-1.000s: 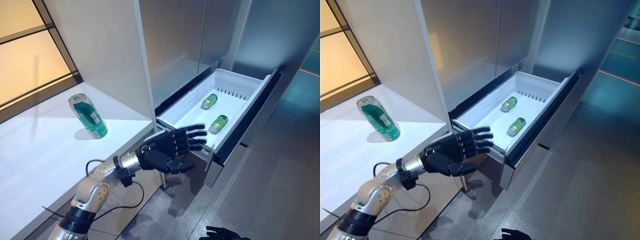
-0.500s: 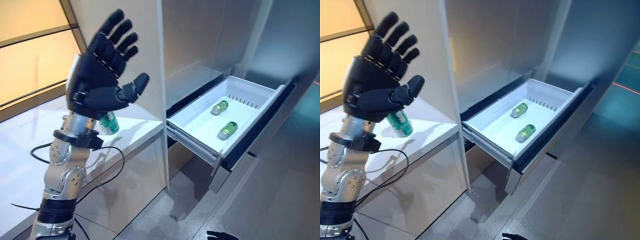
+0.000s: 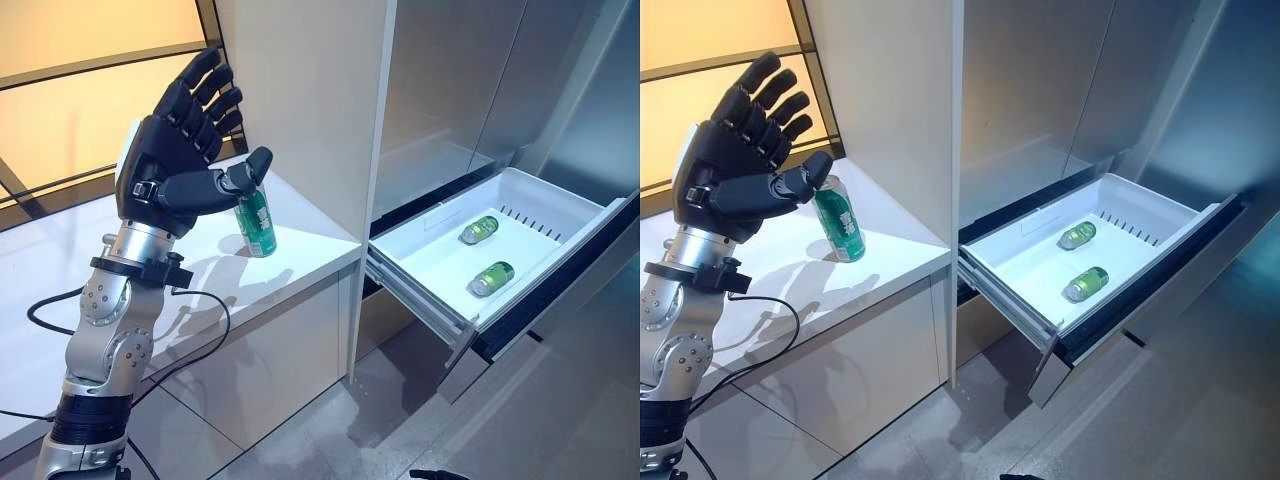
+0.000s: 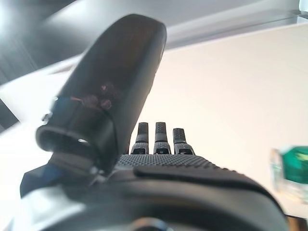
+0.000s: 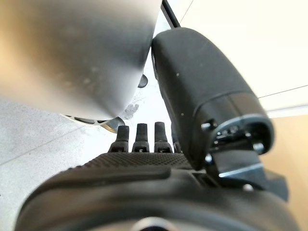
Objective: Put drinks into fridge and close the fridge
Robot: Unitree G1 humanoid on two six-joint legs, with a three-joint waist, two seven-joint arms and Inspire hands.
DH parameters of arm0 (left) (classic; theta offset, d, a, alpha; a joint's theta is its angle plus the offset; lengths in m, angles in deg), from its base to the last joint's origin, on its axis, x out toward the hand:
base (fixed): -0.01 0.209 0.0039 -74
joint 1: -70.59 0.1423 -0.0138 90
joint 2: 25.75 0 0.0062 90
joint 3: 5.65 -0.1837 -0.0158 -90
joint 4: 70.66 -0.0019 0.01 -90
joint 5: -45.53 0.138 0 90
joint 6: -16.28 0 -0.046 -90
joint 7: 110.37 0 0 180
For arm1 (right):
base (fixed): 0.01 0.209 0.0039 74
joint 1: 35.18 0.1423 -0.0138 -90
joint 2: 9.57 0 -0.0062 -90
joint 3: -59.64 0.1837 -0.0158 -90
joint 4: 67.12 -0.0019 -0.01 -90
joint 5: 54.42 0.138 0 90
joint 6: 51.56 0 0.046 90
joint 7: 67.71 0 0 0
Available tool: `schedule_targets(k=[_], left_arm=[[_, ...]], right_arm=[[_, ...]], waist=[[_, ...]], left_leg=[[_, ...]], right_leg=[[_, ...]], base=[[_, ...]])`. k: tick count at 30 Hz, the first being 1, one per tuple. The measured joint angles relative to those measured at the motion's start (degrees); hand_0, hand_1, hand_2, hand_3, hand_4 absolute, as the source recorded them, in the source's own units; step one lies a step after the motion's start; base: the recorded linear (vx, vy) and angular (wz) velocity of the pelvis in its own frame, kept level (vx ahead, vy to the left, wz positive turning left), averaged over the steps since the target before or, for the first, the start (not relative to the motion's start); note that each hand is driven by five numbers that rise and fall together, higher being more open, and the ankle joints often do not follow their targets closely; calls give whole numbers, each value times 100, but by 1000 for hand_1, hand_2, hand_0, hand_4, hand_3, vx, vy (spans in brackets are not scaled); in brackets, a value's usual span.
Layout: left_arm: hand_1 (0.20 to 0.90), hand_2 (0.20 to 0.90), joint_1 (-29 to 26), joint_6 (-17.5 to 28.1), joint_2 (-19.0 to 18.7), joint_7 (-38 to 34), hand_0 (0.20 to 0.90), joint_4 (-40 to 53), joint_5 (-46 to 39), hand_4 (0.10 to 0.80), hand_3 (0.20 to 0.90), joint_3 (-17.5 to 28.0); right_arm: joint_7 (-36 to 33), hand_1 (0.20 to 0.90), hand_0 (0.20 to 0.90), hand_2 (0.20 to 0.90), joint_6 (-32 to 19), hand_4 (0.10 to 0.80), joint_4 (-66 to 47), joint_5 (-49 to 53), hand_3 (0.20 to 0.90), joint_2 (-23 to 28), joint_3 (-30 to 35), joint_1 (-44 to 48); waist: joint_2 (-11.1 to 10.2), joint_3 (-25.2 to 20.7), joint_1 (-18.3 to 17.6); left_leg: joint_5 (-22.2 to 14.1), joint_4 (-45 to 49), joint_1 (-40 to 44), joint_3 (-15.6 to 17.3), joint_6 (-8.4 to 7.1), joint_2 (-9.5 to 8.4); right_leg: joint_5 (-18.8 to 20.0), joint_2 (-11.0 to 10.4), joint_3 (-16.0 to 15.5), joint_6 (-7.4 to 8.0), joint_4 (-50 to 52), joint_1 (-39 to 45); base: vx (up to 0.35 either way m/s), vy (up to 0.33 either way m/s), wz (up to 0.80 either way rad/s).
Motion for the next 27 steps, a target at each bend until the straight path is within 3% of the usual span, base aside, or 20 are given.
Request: schedule_targets(k=[15, 27], left_arm=[[900, 900, -2, -304, -151, -361, 900, -1600, -289, 800, 900, 102], [900, 900, -4, -556, -308, -75, 900, -2027, -285, 800, 900, 101]], right_arm=[[4, 900, 900, 900, 108, 800, -21, -5, 900, -5, 30, 4], [18, 900, 900, 900, 111, 800, -30, -55, 900, -6, 42, 5]], waist=[[18, -7, -181], [15, -3, -201]], left_leg=[[10, -2, 10, 83, 15, 8], [10, -10, 50, 122, 16, 12]], right_leg=[[0, 1, 45, -4, 1, -14], [3, 3, 86, -7, 1, -15]], base=[[17, 11, -1], [5, 3, -1]])
